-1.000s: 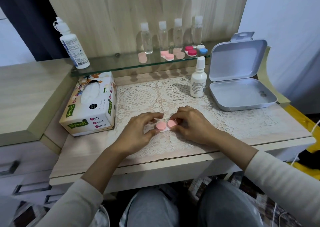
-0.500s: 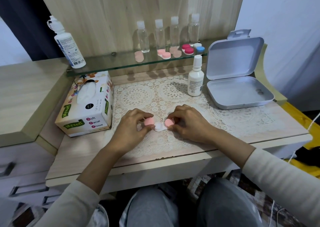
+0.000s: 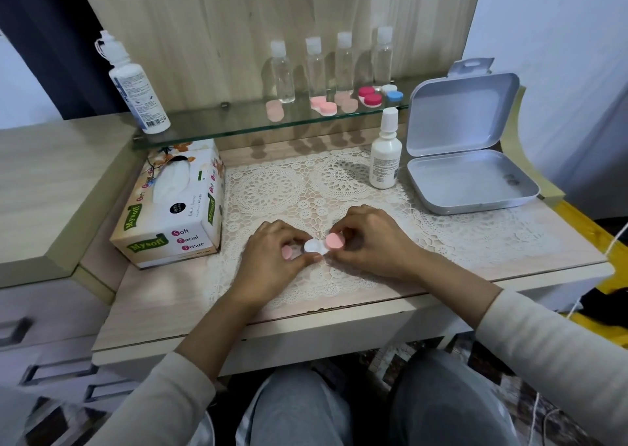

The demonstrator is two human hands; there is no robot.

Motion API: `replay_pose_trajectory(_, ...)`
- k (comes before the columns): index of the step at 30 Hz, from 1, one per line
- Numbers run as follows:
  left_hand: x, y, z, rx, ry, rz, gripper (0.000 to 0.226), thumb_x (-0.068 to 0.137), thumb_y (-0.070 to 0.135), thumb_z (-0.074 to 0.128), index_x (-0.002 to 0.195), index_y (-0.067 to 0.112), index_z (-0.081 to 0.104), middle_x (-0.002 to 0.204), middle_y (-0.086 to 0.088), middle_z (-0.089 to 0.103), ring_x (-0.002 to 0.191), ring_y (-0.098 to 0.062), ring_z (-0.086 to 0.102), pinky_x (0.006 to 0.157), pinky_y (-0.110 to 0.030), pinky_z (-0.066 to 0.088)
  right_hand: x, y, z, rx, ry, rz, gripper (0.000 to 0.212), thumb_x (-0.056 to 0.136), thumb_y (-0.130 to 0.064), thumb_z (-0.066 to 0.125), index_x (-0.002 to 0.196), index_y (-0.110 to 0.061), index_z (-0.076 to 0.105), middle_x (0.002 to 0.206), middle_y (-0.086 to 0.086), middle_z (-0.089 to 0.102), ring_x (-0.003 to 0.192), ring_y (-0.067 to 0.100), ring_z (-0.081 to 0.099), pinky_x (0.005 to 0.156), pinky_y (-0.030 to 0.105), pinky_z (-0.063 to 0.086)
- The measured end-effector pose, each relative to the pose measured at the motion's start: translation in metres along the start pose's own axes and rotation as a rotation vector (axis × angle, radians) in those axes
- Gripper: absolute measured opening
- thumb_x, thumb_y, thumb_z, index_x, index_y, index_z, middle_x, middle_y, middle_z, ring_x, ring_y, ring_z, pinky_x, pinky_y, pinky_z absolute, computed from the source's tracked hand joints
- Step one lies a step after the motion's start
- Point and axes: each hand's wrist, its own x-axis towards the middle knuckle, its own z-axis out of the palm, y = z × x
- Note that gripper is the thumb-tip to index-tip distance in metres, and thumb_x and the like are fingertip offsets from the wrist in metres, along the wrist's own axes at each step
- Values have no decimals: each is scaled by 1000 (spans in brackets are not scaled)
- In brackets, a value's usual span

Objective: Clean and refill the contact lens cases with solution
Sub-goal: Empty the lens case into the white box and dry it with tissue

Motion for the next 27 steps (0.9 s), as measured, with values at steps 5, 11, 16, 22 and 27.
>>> replay_pose_trajectory(5,0,-3,2,-12,18,15,26,68,32,78,91,20,73,88,6,62,88,-12,52,80,-31,42,-1,-4,-1,59,37,91,37,65,-35,81,88,-13,61,80,-3,57,75,14,52,64,27,41)
replay_pose_trajectory(11,0,-4,5,9,50,49,23,68,33,78,88,22,73,85,13,59,87,-12,50,84,-48,42,-2,-6,4,44,38,63,30,72,-29,77,88,-9,61,82,-4,52,77,14,48,66,23,33)
replay_pose_trajectory(16,0,-3,5,9,60,48,33,64,48,65,85,23,73,84,13,61,86,-10,50,83,-48,42,-2,-3,8,84,62,40,27,73,-24,76,87,-7,61,82,-3,51,78,13,45,68,22,29)
replay_pose_trajectory(22,0,-3,6,-5,64,44,35,64,47,65,85,21,73,84,13,60,86,-11,51,82,-49,43,-1,2,8,102,33,-36,20,77,-17,72,94,-8,65,90,0,55,85,17,50,77,30,41)
replay_pose_trajectory(27,-1,-3,6,-31,67,44,36,64,45,66,88,20,74,83,15,57,87,-13,53,81,-50,45,-6,7,8,179,-46,-71,33,81,-8,64,113,-12,65,106,1,54,99,15,51,88,25,41)
